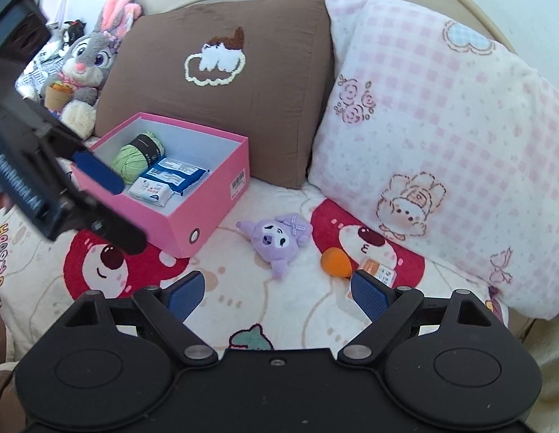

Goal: Organize objects
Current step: 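Move the left gripper toward the clear orange-labelled plastic box, then lower the left gripper around the clear plastic box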

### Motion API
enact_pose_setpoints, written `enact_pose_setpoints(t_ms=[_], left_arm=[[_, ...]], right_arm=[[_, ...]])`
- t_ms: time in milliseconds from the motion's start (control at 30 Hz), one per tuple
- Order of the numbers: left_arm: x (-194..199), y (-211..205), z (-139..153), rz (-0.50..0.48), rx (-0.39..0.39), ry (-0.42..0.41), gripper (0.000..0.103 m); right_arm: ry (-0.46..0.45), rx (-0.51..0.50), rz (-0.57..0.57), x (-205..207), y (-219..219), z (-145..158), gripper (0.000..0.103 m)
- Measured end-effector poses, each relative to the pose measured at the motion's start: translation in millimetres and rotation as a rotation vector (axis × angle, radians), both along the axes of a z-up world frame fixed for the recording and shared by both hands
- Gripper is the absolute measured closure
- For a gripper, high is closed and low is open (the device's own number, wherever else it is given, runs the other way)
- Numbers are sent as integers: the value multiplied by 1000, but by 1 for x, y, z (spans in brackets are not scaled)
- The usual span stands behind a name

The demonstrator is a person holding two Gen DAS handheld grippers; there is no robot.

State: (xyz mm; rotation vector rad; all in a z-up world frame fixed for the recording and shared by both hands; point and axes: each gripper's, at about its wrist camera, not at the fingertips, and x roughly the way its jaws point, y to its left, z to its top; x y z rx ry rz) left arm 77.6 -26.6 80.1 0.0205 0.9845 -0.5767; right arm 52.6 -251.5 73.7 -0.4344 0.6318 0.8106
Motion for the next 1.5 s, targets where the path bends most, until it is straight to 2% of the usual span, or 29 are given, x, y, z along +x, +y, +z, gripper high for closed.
enact_pose_setpoints(t_ms=[100, 233, 367, 467, 600, 667, 767, 900, 967, 1067, 1100, 1233, 1367, 1500], left_arm=[[8, -7, -3, 16, -9, -48, 2], [21, -16, -15, 45, -38, -8, 1], [25, -28, -22, 44, -74, -35, 1], [31, -32, -27, 54, -124, -34, 1], [43, -42, -40, 56, -157, -1, 3], [49, -46, -48, 52, -194, 36, 3], [54, -54, -60, 47, -234, 83, 4], [58, -66, -70, 37, -265, 93, 5], [59, -71, -72, 42, -265, 66, 5], [60, -82, -74, 44, -201, -31, 5], [65, -83, -76, 52, -189, -30, 5], [88, -84, -92, 89, -223, 80, 5], [89, -90, -100, 71, -225, 42, 5], [92, -92, -106, 62, -252, 41, 5]], right_arm=[[-6, 6, 17, 0, 2, -3, 12], [-42, 15, 17, -3, 3, -5, 12], [4, 92, 14, 2, -2, -10, 12], [-31, 82, 0, 8, 0, -23, 12], [-49, 60, -58, 28, -3, -45, 13], [-30, 48, -81, 39, -5, -53, 14], [-4, 71, -106, 50, -7, -58, 14], [-17, 112, -116, 57, -7, -64, 14], [-33, 96, -109, 58, -5, -72, 13], [-71, 43, -139, 62, -1, -85, 13], [-69, 40, -150, 65, -1, -89, 13], [-5, 94, -196, 83, -3, -104, 14], [47, 84, -254, 99, -5, -116, 14], [63, 59, -218, 108, -5, -125, 14]])
